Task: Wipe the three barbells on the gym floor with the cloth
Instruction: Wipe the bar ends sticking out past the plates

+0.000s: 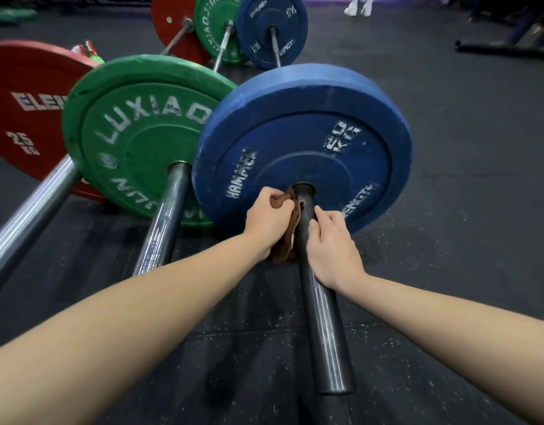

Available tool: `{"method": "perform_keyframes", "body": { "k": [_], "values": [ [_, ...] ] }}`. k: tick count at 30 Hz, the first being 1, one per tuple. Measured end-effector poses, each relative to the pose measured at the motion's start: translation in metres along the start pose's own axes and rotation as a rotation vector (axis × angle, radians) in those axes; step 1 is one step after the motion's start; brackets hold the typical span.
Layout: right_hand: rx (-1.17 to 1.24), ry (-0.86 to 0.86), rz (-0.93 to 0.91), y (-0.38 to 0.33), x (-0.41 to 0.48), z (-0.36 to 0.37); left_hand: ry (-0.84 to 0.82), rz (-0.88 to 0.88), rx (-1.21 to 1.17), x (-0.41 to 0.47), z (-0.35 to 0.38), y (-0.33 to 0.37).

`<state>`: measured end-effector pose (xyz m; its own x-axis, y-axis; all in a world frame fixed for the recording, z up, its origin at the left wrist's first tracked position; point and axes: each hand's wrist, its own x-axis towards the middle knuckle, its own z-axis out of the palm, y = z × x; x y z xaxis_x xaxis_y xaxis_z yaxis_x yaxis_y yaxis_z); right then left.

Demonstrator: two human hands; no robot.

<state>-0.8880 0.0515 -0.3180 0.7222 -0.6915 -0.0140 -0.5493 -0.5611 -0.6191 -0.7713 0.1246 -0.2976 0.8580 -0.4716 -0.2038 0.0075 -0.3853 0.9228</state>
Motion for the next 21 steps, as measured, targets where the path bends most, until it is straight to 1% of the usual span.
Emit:
{"method": "perform_keyframes", "body": {
  "k": [7, 12, 15, 18, 20, 21],
  "values": [
    [0.029, -0.016, -0.001, -0.002, -0.002, -0.002, -0.106, 0.03, 0.018, -0.08, -0.016, -0.019],
    [0.089, -0.026, -0.001, -0.003, -0.005, -0.005, -0.196, -0.065, 0.074, -0.146, -0.027, -0.037],
    [0.129, -0.03, 0.045, -0.005, -0.006, -0.005, -0.152, -0.065, 0.062, -0.144, -0.025, -0.034],
    [0.205, -0.073, 0.105, -0.007, -0.007, -0.006, -0.049, 0.045, 0.032, -0.116, -0.025, -0.015],
    [0.15, -0.101, 0.092, -0.006, -0.006, -0.007, 0.02, 0.116, 0.02, -0.083, -0.026, 0.002],
    [0.149, -0.112, 0.08, -0.007, -0.006, -0.007, 0.029, 0.122, 0.022, -0.067, -0.028, 0.013]
  ]
}}
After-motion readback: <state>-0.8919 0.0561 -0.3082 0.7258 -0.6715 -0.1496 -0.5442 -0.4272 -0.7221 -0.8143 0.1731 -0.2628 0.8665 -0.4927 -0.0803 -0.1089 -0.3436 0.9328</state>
